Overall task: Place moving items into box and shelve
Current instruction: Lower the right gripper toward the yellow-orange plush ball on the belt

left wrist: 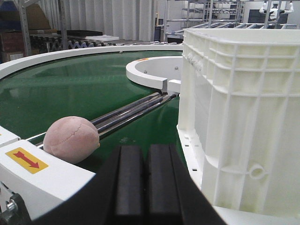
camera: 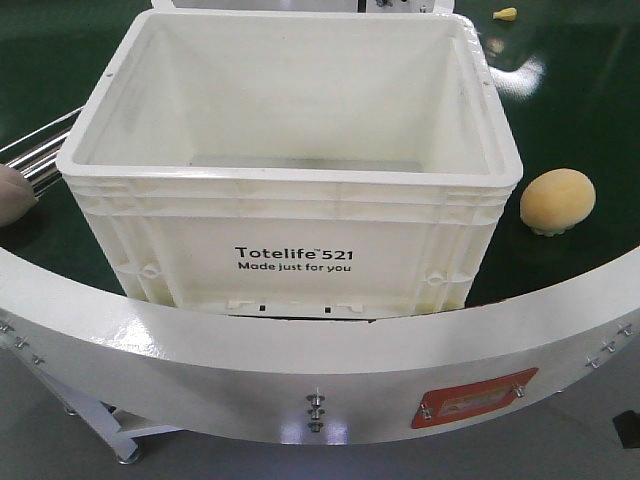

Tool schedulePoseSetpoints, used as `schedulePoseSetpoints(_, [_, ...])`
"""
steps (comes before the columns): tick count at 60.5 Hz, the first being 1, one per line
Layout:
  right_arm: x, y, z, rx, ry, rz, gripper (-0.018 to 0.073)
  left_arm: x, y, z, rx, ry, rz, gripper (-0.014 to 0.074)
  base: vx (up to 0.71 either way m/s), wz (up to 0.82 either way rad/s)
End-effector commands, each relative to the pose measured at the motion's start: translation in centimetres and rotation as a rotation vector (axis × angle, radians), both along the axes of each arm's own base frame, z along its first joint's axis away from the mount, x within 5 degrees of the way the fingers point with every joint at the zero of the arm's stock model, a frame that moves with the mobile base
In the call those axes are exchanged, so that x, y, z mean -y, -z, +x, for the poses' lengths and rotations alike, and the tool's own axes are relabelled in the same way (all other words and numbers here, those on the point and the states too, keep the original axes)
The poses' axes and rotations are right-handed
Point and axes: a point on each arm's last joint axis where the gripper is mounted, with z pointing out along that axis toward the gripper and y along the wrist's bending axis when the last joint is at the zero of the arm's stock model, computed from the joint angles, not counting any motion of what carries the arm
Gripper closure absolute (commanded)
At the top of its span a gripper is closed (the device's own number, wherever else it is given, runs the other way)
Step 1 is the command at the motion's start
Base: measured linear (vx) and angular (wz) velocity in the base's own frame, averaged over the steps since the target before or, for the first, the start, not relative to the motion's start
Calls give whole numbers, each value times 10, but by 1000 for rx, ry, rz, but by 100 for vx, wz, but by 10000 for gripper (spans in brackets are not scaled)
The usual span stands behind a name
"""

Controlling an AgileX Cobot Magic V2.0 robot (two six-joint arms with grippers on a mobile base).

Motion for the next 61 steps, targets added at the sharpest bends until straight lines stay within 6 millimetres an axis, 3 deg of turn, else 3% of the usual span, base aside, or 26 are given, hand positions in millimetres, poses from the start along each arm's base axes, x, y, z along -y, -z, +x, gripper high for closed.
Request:
schedulePoseSetpoints(1, [0,-2,-1,83,0,-8,575,0,-2,0,71,3,-10,610,0,0])
schedulePoseSetpoints(43, [0,-7,-2,124,-2,-10,575,0,-5,-1,105,3,-10,610,0,0])
schedulePoseSetpoints(50, [0,-27,-5,175,-5,27,575,1,-22,-4,251,17,-73,610,0,0])
schedulePoseSetpoints(61, [2,-80,-21,230,7,23,575,1,-80,-20,354,27,-116,610,0,0])
